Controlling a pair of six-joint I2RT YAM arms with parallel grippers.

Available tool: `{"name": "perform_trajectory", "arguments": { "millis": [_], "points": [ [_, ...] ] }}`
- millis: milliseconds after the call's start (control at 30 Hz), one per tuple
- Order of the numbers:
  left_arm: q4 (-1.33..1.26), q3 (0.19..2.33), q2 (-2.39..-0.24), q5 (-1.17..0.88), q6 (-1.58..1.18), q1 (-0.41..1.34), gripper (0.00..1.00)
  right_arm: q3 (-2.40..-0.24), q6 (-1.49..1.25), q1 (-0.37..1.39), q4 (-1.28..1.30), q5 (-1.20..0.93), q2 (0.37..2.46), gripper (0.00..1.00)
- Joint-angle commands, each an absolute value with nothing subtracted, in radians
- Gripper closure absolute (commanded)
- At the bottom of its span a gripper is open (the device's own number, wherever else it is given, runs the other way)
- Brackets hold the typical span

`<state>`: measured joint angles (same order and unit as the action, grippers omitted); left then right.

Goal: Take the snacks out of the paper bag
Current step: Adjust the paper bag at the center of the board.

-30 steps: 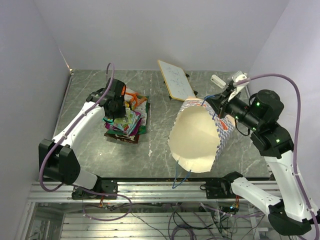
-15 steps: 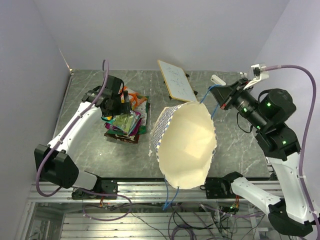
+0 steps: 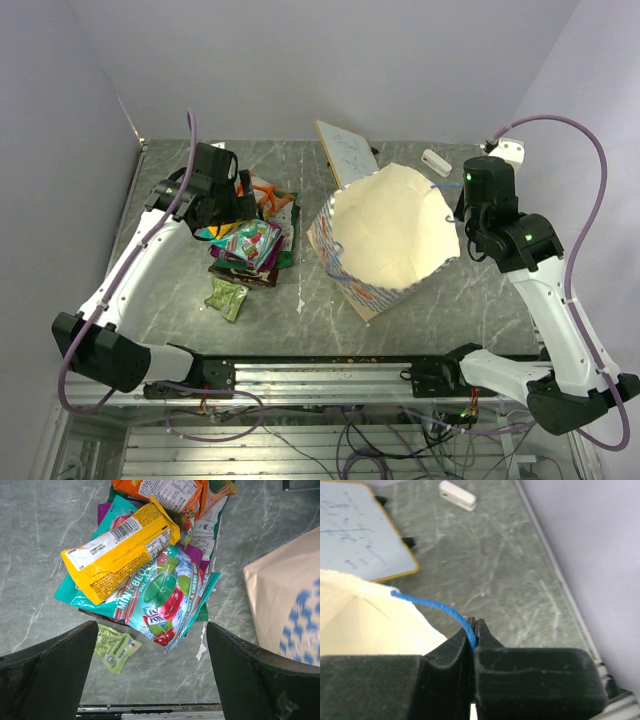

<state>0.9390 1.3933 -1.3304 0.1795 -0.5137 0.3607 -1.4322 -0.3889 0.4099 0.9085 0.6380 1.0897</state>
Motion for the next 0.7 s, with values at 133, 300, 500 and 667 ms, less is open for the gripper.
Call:
{"name": "perform_trajectory", "arguments": {
  "millis": [133, 300, 500, 667],
  "points": [
    [0.943, 1.407, -1.312, 0.106, -0.537, 0.351, 0.0, -1.48, -0.333, 0.407, 1.038, 0.884, 1.061, 1.0],
    [0.921, 1.439, -1.335, 0.017, -0.548, 0.351, 0.01, -1.442, -0.363, 0.405, 1.074, 0.89, 1.024, 1.0],
    [0.862, 1.48, -1.338, -0.072, -0.618, 0.351, 0.02, -1.417, -0.301, 0.405, 1.034, 0.835, 0.963, 1.0],
    [0.808, 1.515, -1.355, -0.14, -0.674, 0.351, 0.03, -1.408, -0.375, 0.405, 1.024, 0.727, 0.948, 0.93]
  ]
}}
